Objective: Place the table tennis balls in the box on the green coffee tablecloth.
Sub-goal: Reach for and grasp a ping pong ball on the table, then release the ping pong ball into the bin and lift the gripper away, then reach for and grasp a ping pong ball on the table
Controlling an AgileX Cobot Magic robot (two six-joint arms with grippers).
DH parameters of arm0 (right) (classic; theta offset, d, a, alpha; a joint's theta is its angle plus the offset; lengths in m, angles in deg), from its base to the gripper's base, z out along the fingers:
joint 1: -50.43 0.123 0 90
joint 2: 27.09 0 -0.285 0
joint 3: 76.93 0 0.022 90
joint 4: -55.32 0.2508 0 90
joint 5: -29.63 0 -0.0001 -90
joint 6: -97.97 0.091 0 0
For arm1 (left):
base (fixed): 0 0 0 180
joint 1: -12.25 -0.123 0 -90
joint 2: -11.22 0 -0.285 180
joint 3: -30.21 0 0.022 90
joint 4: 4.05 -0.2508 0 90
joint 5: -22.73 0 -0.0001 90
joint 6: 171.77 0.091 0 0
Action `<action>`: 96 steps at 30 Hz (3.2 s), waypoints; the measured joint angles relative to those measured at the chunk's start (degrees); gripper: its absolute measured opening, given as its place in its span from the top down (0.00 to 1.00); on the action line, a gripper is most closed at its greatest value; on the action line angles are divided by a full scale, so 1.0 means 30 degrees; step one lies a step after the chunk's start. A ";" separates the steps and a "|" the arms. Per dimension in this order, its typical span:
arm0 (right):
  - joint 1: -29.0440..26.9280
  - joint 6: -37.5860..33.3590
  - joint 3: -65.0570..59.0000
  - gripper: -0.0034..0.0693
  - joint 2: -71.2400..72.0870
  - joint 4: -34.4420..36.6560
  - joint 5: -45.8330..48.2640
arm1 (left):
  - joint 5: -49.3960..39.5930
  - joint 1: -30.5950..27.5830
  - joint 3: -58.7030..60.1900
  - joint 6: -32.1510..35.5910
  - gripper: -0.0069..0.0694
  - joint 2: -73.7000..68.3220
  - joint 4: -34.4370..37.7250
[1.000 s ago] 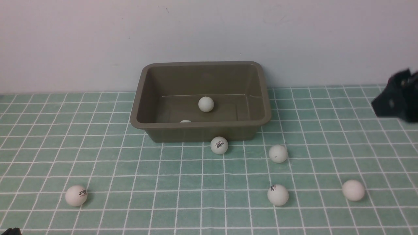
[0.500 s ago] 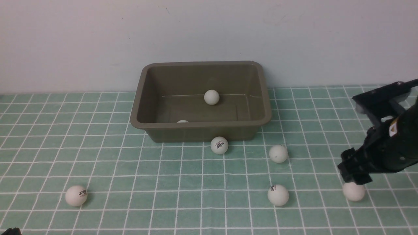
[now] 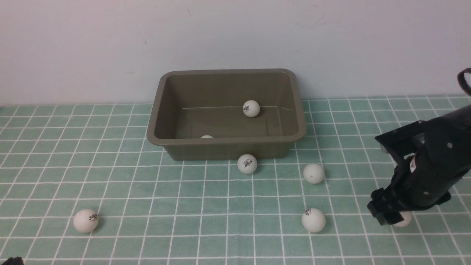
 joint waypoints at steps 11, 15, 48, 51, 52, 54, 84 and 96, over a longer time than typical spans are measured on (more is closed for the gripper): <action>-0.1470 -0.0653 0.0000 0.47 -0.0609 0.0892 -0.0350 | 0.0000 0.0000 0.0000 0.0000 0.92 0.0000 0.0000; -0.1486 -0.1492 0.0000 0.48 -0.0609 0.1667 -0.0407 | 0.0000 0.0000 0.0000 0.0000 0.92 0.0000 0.0000; 0.2515 -0.3357 2.1181 0.48 -0.9679 0.6000 0.6909 | 0.0000 0.0000 0.0000 0.0000 0.92 0.0000 0.0000; 0.2551 -0.3431 2.2533 0.48 -1.0664 0.6175 0.7205 | 0.0000 0.0000 0.0000 0.0000 0.92 0.0000 0.0000; 0.2551 -0.3512 2.3026 0.48 -1.1016 0.6351 0.7348 | 0.0000 0.0000 0.0000 0.0000 0.92 0.0000 0.0000; 0.2551 -0.3762 2.3726 0.48 -1.1562 0.6809 0.7553 | 0.0000 0.0000 0.0000 0.0000 0.92 0.0000 0.0000; 0.1012 -0.2569 2.0542 0.33 -0.3049 0.4934 0.8892 | 0.0000 0.0000 0.0000 0.0000 0.92 0.0000 0.0000; 0.1012 -0.2432 1.0752 0.33 0.0342 0.5808 0.8841 | 0.0000 0.0000 0.0000 0.0000 0.92 0.0000 0.0000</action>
